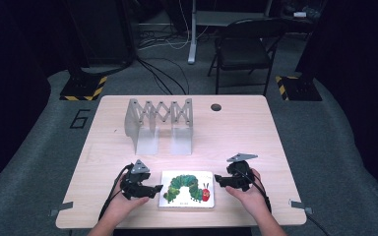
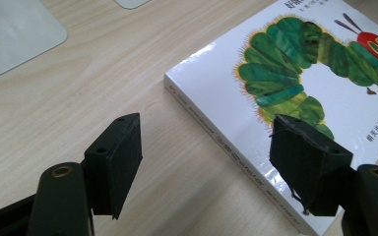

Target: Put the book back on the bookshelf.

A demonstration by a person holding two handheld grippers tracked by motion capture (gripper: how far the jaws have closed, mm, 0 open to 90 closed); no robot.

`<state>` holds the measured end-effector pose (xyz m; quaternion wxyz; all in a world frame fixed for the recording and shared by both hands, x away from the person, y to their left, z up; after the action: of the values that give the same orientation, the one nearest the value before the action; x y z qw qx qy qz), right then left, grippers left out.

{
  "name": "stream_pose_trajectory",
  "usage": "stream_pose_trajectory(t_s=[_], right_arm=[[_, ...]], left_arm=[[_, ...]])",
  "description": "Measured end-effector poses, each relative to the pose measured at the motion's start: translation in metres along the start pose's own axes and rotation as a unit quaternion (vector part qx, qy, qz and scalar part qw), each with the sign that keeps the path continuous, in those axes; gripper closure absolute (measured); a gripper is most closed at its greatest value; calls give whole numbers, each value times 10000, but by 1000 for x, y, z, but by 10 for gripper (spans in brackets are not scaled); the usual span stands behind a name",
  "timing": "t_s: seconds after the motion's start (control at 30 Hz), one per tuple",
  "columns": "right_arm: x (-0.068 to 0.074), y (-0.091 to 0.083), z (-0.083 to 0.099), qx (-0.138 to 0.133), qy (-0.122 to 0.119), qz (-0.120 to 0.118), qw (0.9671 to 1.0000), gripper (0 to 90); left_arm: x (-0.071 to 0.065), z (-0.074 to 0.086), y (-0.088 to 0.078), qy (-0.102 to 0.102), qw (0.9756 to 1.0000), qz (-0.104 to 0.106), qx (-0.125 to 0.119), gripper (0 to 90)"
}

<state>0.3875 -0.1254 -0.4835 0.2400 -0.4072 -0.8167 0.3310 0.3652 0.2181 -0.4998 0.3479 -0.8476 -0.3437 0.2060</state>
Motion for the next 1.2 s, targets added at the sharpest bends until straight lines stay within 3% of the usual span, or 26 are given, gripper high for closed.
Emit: stream_pose_trajectory(t_s=[0.27,0.4,0.6,0.8,1.03,1.2], right_arm=[[14,12,-2,116,-227,-161,9995,384],[19,18,-3,245,-147,-375,9989,384],[25,27,-3,337,-278,-540,9976,391],[29,36,-3,464,-394,-528,9967,399],[28,37,-4,499,-335,-537,9967,401],[28,38,-5,516,-199,-553,9969,406]], left_arm=[[-11,7,9,259,9995,140,152,262],[-18,8,12,290,9991,242,186,247],[-24,11,13,322,9985,408,190,240],[-26,14,13,286,9981,508,223,231],[-29,16,13,290,9972,644,250,226],[-35,18,15,528,9964,560,364,200]])
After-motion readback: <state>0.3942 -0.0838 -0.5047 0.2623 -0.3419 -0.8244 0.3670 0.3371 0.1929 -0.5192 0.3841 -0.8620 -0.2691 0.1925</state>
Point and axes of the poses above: each handheld gripper's, and its own axes: y roughly forward along the jaws, z roughly out of its underside, x roughly to its left, the point moved 1 cm from there along y, roughly forward along the jaws, and after that the axes turned 1 degree about -y, right-handed, at the moved point
